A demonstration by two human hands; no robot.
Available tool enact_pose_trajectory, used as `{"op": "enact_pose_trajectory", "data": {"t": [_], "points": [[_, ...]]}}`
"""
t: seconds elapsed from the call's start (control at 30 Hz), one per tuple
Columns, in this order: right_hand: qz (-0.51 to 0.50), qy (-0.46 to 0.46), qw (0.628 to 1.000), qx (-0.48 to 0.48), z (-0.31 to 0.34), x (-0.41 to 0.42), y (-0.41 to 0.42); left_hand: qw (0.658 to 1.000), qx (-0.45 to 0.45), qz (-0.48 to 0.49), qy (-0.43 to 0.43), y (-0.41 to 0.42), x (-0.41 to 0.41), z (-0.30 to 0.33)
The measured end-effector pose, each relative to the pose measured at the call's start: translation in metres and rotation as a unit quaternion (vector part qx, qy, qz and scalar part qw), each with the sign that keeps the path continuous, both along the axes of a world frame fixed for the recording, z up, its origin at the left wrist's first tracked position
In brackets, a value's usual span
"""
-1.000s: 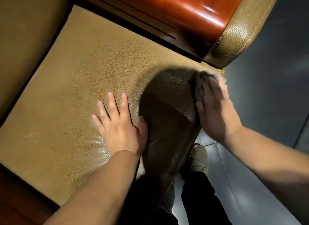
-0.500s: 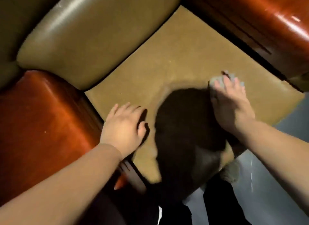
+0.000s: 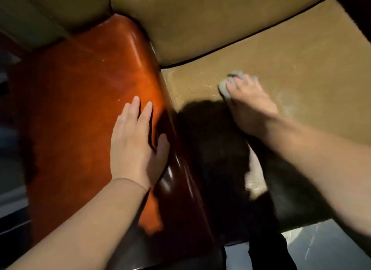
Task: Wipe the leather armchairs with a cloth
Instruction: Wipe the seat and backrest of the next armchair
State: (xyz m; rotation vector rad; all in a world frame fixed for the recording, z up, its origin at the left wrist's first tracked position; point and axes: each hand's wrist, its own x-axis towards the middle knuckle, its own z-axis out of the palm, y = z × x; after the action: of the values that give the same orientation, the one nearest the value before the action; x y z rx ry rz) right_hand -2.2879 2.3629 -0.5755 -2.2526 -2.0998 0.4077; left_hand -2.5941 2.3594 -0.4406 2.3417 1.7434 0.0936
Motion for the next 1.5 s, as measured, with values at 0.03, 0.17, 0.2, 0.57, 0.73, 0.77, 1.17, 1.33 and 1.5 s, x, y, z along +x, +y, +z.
{"op": "enact_pose_trajectory", "data": {"t": [0.03,0.17,0.2,0.57,0.73,0.77,1.17,1.33,1.5], "points": [[-0.068,-0.001,0.998,-0.02,0.001,-0.005,0.027,1.0,-0.001,0.002,-0.019,-0.003,0.0,-0.004],[0.056,0.071,0.996,-0.004,-0.012,-0.085,0.038,0.996,-0.006,0.009,-0.088,-0.006,-0.016,-0.023],[0.131,0.085,0.988,0.004,-0.015,-0.105,0.013,0.996,-0.013,0.01,-0.089,-0.006,-0.02,-0.025],[0.176,0.126,0.948,-0.234,0.099,-0.057,-0.161,0.98,-0.174,-0.007,0.092,0.008,-0.013,0.017],[-0.132,0.218,0.947,-0.198,0.211,-0.05,-0.134,0.941,-0.33,0.022,0.074,-0.006,0.005,0.1],[-0.15,0.228,0.944,-0.184,0.237,-0.049,-0.122,0.942,-0.325,0.02,0.079,-0.006,0.009,0.126],[-0.081,0.194,0.978,0.011,0.506,-0.004,-0.029,0.987,-0.153,-0.036,-0.035,0.055,0.082,0.378],[-0.03,0.166,0.986,0.019,0.547,0.031,-0.004,0.992,-0.112,0.021,-0.053,0.064,0.099,0.423],[0.022,0.115,0.993,0.033,0.586,0.09,0.015,0.991,-0.078,0.08,-0.068,0.062,0.141,0.452]]}}
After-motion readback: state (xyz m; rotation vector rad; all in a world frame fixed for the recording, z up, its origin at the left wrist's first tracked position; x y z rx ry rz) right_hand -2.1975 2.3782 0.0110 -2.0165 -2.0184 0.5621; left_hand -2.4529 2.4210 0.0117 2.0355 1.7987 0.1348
